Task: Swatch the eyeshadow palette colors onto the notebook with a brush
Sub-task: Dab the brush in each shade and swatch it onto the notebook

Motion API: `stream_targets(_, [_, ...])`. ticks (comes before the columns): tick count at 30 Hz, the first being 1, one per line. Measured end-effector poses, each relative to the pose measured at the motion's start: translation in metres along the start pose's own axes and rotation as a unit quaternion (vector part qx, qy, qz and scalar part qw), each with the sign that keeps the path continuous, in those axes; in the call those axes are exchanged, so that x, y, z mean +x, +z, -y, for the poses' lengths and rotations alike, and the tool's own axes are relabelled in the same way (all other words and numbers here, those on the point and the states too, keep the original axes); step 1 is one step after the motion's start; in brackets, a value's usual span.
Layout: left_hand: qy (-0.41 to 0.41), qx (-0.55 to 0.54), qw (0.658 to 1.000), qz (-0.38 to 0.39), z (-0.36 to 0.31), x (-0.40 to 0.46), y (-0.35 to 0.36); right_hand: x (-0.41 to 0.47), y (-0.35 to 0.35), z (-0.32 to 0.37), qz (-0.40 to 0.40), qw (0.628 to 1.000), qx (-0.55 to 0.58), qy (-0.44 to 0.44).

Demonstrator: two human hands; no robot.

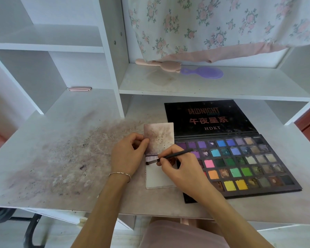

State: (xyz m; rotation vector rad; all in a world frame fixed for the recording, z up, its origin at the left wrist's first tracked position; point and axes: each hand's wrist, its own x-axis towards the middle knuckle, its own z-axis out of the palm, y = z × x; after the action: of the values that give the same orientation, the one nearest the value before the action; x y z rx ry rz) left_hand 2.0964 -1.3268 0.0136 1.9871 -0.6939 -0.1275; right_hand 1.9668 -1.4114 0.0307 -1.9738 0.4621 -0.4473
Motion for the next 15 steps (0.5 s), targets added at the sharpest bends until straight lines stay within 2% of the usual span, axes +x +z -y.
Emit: stream_targets(15, [-0.01,0.002,1.0,0.002,-0.0003,0.0008,0.0007,0.0011,0.0005,-0.0007,-0.002,1.0,-0.002,0.001])
